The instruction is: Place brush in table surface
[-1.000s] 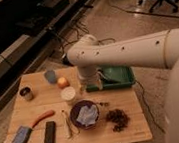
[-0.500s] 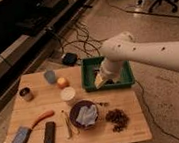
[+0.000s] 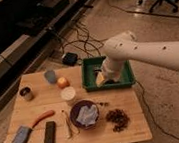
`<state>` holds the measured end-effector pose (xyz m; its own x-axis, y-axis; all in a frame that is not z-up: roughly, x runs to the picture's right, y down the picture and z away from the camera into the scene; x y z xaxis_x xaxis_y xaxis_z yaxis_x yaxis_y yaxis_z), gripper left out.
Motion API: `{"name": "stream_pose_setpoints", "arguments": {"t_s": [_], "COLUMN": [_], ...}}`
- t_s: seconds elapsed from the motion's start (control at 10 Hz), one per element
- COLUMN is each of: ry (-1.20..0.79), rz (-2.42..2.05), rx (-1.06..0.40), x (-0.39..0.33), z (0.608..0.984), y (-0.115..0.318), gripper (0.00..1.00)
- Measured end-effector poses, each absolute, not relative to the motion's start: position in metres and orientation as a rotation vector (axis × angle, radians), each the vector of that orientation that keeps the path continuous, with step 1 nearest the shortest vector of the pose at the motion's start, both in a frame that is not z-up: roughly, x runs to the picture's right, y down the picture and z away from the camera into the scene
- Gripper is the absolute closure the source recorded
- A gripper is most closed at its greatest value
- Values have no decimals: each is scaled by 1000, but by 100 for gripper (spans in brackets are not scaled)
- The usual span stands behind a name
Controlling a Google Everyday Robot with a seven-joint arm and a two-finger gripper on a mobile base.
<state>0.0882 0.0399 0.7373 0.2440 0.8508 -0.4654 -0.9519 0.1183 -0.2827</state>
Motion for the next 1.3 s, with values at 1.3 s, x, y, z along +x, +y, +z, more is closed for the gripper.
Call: {"name": "stream_pose_setpoints", "arguments": {"t_s": [1.3], "ry": [49], "rz": [1028], "rx": [-617], "x": [131], "z": [848], "y": [18], "gripper": [35]}}
